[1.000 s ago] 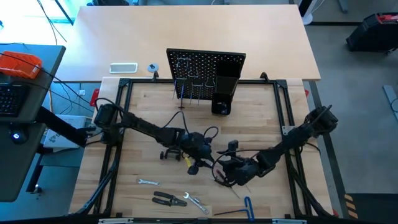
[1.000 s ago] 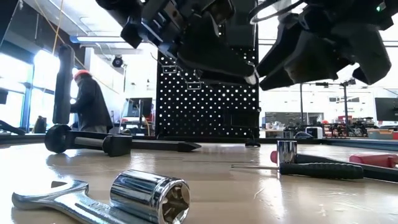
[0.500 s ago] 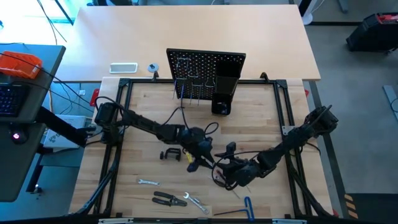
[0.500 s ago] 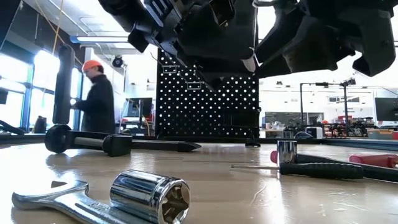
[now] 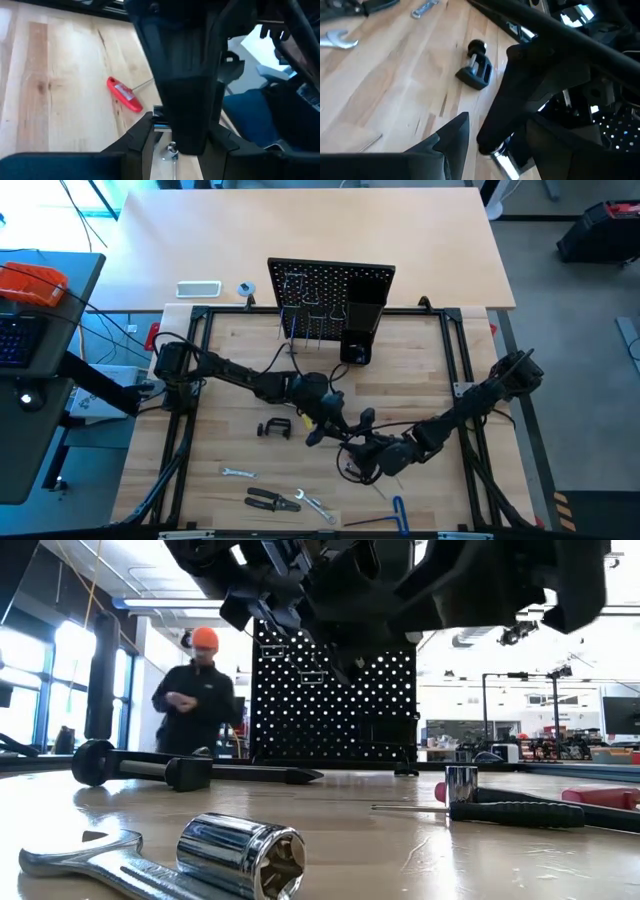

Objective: Hang tools onto peg board
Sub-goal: Put the top left socket into the bottom peg board bin

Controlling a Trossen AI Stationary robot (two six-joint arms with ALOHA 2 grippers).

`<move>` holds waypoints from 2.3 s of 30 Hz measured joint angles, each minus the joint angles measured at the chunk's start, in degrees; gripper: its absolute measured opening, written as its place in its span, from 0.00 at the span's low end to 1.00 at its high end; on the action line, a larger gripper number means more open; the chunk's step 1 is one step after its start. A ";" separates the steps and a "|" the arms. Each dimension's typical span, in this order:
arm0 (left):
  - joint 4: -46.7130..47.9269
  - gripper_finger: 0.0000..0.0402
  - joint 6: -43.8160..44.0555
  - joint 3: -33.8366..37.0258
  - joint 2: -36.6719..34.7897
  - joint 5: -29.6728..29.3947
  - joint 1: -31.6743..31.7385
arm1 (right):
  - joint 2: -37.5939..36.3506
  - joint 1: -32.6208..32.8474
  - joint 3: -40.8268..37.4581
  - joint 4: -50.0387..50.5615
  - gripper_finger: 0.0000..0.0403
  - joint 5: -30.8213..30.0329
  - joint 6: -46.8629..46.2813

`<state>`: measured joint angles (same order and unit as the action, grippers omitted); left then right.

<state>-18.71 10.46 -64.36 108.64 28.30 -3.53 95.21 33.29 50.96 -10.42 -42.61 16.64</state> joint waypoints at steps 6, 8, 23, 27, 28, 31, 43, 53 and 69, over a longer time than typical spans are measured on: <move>-2.31 0.25 2.52 -0.02 0.00 3.18 0.09 | 0.05 0.04 0.02 -0.20 0.34 0.42 0.63; -2.19 0.25 2.67 -0.02 0.00 3.90 0.23 | 0.05 -0.01 0.02 -0.11 0.29 0.68 0.43; -3.57 0.26 4.76 -0.02 0.11 6.57 0.31 | 0.05 0.08 0.09 -0.41 0.21 -1.20 0.37; -3.75 0.28 5.14 -0.02 0.11 6.79 0.28 | 0.05 0.25 0.07 -1.07 0.21 -1.68 0.11; -3.75 0.29 5.41 -0.02 0.11 6.77 0.29 | 0.05 0.25 0.07 -1.07 0.21 -1.72 -0.16; -3.71 0.31 5.50 -0.02 0.11 6.94 0.62 | 0.05 0.25 0.04 -1.06 0.20 -2.20 -1.36; -1.55 0.41 5.54 -0.02 0.04 10.67 1.42 | 0.10 0.89 -0.04 -0.81 0.14 -2.53 -3.29; 0.01 0.42 5.48 -0.02 -0.07 11.52 1.60 | 0.10 0.99 -0.13 0.29 0.16 -4.71 -3.89; 15.37 0.42 2.63 -0.02 -0.28 9.48 4.12 | 0.10 0.75 -0.13 5.15 0.16 -7.84 -7.58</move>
<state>-3.34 13.09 -64.38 108.36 37.77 0.59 95.31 34.03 50.83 -5.27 -50.45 9.06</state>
